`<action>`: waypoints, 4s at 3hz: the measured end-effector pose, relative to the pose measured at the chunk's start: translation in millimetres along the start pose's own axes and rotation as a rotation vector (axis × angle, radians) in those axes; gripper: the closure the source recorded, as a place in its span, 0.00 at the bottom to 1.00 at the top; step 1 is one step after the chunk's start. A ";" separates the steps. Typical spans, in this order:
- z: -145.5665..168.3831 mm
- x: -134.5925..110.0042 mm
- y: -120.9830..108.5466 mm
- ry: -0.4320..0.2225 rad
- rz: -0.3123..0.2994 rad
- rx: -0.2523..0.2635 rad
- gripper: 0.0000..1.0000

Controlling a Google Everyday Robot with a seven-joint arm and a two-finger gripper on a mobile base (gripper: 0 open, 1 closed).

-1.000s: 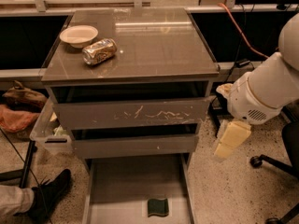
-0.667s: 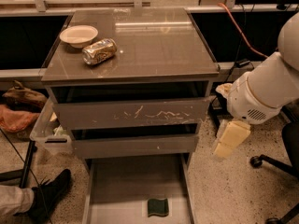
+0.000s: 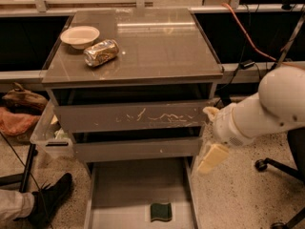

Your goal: Pick sponge from bottom drawer and place on counter

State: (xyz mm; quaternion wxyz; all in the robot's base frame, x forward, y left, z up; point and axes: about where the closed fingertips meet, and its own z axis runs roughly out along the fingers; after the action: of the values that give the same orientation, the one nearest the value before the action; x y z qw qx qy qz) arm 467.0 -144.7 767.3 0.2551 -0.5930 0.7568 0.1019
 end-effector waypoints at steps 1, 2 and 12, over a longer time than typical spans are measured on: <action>55.5 8.9 -2.8 -0.077 0.007 0.025 0.00; 55.9 5.1 -17.5 -0.090 0.008 0.079 0.00; 379.8 136.7 45.9 0.012 0.229 -0.081 0.00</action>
Offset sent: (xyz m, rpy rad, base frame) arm 0.0116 0.0143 -0.0432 0.0582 -0.0271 -0.0034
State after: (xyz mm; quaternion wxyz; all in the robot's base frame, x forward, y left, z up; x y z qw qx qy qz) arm 501.5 -74.1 368.7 0.2132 -0.5131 0.8164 0.1575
